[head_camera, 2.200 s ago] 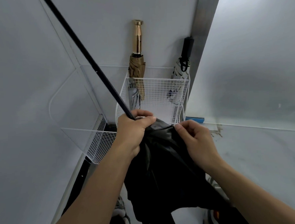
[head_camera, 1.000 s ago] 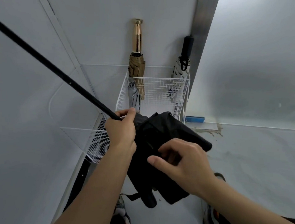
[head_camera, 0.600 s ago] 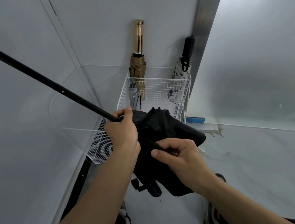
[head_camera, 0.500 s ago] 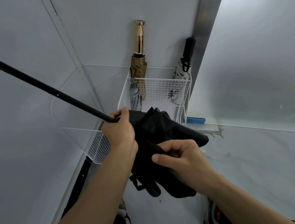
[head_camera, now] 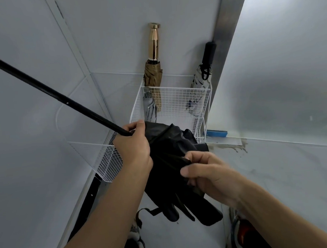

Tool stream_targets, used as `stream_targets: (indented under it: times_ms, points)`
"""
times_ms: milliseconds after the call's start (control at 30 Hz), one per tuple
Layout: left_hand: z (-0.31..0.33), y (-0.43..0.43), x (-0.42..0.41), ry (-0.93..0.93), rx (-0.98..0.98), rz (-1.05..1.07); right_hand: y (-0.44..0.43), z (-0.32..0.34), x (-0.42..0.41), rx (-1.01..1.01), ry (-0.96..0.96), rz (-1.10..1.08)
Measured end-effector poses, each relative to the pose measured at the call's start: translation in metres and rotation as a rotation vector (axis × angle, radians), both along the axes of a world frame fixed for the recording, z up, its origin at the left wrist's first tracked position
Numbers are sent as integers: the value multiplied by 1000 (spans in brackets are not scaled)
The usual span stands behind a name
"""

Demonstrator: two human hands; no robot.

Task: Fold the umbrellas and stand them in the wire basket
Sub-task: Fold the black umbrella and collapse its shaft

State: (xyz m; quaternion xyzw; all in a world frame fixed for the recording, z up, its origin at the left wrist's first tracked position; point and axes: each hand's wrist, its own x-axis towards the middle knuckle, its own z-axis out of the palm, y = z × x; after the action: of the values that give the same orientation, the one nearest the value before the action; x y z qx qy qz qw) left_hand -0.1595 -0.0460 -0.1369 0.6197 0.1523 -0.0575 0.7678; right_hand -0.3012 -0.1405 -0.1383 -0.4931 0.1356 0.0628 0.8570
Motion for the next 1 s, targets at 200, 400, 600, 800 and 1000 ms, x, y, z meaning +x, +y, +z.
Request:
stream_targets:
  times_ms: [200, 400, 600, 800, 1000]
  points:
    - [3, 2, -1, -128, 110, -18, -19, -2, -2, -718, 60, -536]
    - [3, -2, -9, -204, 203, -101, -12, -11, 1, -725, 76, -268]
    - [9, -3, -12, -213, 281, -253, -17, -11, 3, -553, -33, -401]
    - [12, -4, -16, -198, 336, -371, -10, -25, 10, -1154, -77, -529]
    - [14, 4, -10, -205, 351, -334, -28, -16, 4, -815, 24, -211]
